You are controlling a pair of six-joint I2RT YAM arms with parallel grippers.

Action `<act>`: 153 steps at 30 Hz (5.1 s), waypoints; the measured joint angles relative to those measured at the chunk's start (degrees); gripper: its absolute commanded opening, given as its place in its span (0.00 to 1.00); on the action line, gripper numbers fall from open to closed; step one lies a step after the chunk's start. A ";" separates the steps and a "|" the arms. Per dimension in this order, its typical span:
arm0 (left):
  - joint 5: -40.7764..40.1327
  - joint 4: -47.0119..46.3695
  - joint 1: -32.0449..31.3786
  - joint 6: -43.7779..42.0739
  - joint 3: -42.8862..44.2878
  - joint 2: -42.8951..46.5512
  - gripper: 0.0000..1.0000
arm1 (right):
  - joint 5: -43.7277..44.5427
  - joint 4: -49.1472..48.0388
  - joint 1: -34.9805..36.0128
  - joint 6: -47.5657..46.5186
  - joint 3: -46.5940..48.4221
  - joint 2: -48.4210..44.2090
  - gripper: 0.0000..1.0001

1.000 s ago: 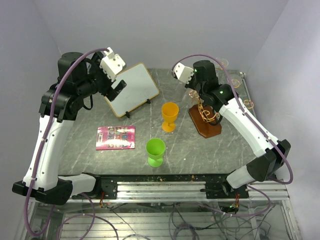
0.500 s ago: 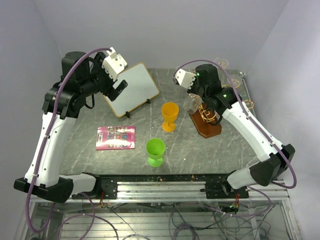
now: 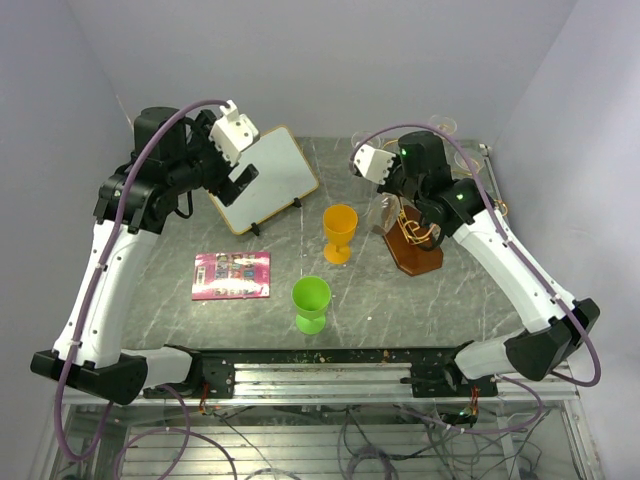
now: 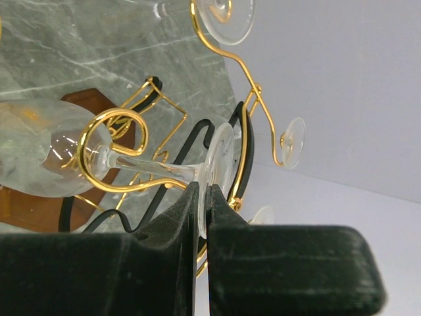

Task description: Place the wine glass upside down on the wine glass rack

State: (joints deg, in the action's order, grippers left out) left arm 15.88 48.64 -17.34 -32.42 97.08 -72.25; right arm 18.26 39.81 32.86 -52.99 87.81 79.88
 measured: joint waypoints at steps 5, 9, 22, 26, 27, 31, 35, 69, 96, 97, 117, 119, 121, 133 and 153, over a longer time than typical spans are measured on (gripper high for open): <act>-0.04 -0.35 0.02 -0.33 -0.50 0.00 0.99 | -1.86 1.44 0.00 -0.04 -0.17 -0.31 0.00; -0.09 -0.57 0.02 -0.59 -0.76 0.00 0.99 | -2.97 2.10 0.11 -0.39 -0.17 -0.55 0.00; -0.28 -0.83 0.44 -1.27 -1.29 0.02 1.00 | -6.29 4.70 1.86 -1.77 -0.15 -1.73 0.00; -0.52 -0.96 0.72 -1.29 -1.84 0.04 1.00 | -6.29 4.66 2.40 -2.14 0.04 -1.60 0.00; -0.66 -0.94 0.76 -1.31 -2.01 0.04 1.00 | -6.27 4.68 2.54 -2.19 0.13 -1.49 0.00; -0.74 -1.05 0.81 -1.60 -2.45 0.11 1.00 | -6.08 4.70 3.17 -2.47 0.35 -1.05 0.00; -0.90 -1.25 0.85 -1.73 -3.02 0.59 1.00 | -5.60 4.72 3.69 -2.58 0.94 -0.42 0.00; -1.36 -1.29 0.92 -2.14 -3.21 1.11 1.00 | 3.32 0.33 5.99 -6.64 -0.83 2.29 0.01; -1.36 -1.29 1.03 -2.51 -3.93 1.42 1.00 | 5.70 -0.35 6.21 -7.02 -4.81 2.12 0.16; -1.36 -1.31 1.03 -2.56 -4.00 1.42 1.00 | 5.70 -0.26 6.21 -6.99 -4.81 2.12 0.17; -0.72 -2.14 1.27 -2.14 -5.81 1.42 1.00 | 6.23 1.84 4.66 -6.40 -4.92 -0.85 0.39; 0.02 -2.62 1.33 -1.31 -6.38 1.31 0.99 | 6.43 1.84 4.24 -6.38 -4.92 -1.51 0.42; 0.87 -3.41 1.40 0.04 -7.06 1.11 0.99 | 6.49 1.84 3.76 -6.38 -4.92 -2.19 0.45; 7.93 -10.80 1.51 15.65 -10.69 -2.84 0.92 | 2.64 5.01 -3.21 -4.22 -1.97 -4.24 0.51; 1.75 -14.71 -15.54 26.93 -1.27 -27.15 0.74 | -8.44 5.70 -18.75 1.90 3.37 -10.08 0.51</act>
State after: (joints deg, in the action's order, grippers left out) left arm 17.63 33.93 -32.88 -5.50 95.81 -99.39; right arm 9.82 45.52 14.11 -51.09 91.18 69.80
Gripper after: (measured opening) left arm 0.781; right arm 0.513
